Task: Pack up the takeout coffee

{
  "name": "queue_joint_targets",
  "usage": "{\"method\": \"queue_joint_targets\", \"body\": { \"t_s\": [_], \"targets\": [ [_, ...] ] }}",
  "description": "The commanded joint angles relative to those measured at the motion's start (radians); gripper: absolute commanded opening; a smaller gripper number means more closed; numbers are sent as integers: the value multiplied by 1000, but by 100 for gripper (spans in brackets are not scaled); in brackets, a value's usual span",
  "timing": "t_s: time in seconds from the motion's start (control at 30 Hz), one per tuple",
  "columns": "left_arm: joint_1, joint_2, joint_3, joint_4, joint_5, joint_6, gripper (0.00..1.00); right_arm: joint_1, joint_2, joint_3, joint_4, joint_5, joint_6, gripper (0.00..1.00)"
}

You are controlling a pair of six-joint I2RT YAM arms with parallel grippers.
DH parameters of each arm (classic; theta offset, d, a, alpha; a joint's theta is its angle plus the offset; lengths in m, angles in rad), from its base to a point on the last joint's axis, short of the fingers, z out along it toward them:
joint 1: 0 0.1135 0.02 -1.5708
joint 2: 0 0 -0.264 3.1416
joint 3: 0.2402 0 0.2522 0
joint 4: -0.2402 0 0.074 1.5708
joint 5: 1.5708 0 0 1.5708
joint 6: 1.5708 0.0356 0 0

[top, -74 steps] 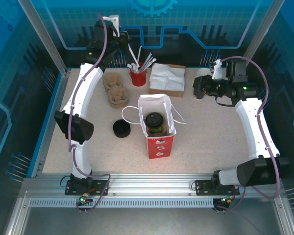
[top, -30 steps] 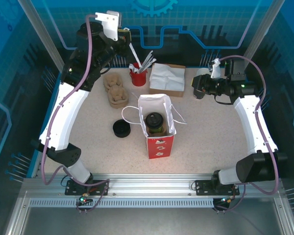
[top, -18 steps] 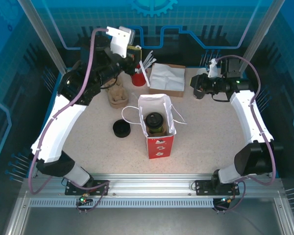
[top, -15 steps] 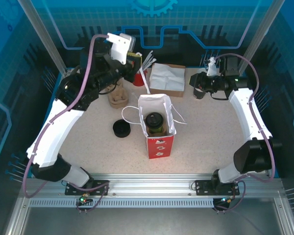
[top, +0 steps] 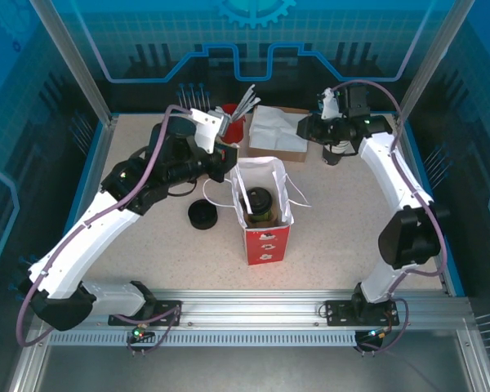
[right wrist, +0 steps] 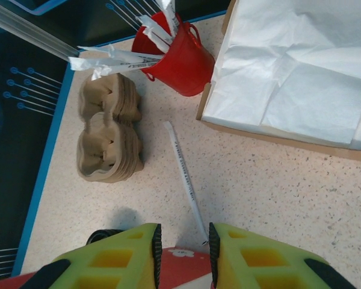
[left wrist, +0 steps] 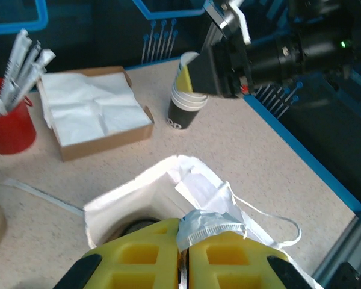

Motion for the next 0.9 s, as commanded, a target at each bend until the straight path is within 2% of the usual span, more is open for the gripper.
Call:
{"method": "queue_joint_targets", "body": {
  "t_s": [0.0, 0.27, 0.5, 0.8, 0.87],
  "targets": [
    [-13, -24, -67, 81, 81, -74, 11, 25, 43, 55, 32, 54, -18, 31],
    [-45, -27, -212, 152, 98, -131, 10, 73, 158, 127, 56, 124, -53, 30],
    [-67, -50, -276, 158, 106, -98, 12, 100, 260, 185, 78, 191, -81, 30],
    [-93, -105, -304, 146, 138, -34, 34, 112, 357, 215, 118, 257, -116, 32],
    [-94, -121, -306, 143, 135, -25, 35, 111, 375, 227, 117, 268, -121, 32]
  ]
}}
